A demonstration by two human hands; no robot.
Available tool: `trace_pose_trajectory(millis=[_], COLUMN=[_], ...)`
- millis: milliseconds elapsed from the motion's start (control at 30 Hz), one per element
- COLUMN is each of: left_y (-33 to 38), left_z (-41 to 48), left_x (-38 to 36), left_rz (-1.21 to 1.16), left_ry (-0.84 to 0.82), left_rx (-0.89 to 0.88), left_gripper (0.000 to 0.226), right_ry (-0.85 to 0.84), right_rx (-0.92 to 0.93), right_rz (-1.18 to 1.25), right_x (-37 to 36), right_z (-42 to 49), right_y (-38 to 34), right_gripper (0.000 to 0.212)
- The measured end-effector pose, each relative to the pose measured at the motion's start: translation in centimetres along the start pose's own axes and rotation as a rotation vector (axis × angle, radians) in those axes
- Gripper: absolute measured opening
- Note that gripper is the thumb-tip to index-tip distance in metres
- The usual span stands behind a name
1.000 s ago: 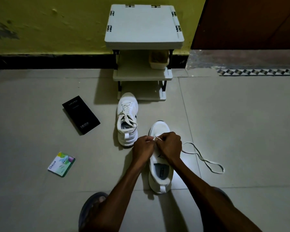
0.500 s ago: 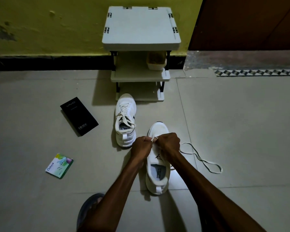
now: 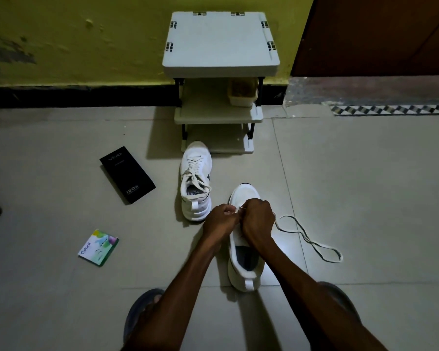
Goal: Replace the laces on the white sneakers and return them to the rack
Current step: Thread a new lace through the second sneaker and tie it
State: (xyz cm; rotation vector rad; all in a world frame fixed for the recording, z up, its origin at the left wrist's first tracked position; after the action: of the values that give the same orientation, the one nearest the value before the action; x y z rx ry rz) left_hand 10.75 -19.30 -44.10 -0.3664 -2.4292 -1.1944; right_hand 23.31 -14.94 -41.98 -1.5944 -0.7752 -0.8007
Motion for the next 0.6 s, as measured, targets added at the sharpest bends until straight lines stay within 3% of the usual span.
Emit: trace_pose_trajectory(millis=[200,400,600], left_y=[-0.3,-0.5,-0.2], left_z=[0.5,0.7,0.6], left_x=[0.0,-0.5,-0.4], left_rz=[-0.063,-0.163,-0.145], left_ry=[-0.065,-0.086,-0.068], left_rx=[0.053,0.076,0.042], left_gripper=[0.036,0.035,0.039], right_ry=[-0.085,-0.149,-0.099], right_rx=[-0.046,0.072,0.077], right_rz=[0.222,-0.02,0.047], right_x=[-0.3,0.7,0.2], right_z=[0.2,0.8,0.6], right_y=[0.8,-0.4,-0.5], right_gripper=[0.01,0.015,0.028])
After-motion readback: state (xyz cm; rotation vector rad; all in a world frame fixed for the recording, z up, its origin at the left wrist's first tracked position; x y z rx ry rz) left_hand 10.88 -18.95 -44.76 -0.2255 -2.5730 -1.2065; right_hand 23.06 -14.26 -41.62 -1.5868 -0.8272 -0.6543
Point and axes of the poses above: each hand's wrist, its own z-axis towards the middle knuckle, its own x-axis out of the back of the hand, y = z × x, the point moved 9 cm from there along z, towards the middle knuckle, and after that the axes turned 9 degrees about z, right-handed, at the moved point
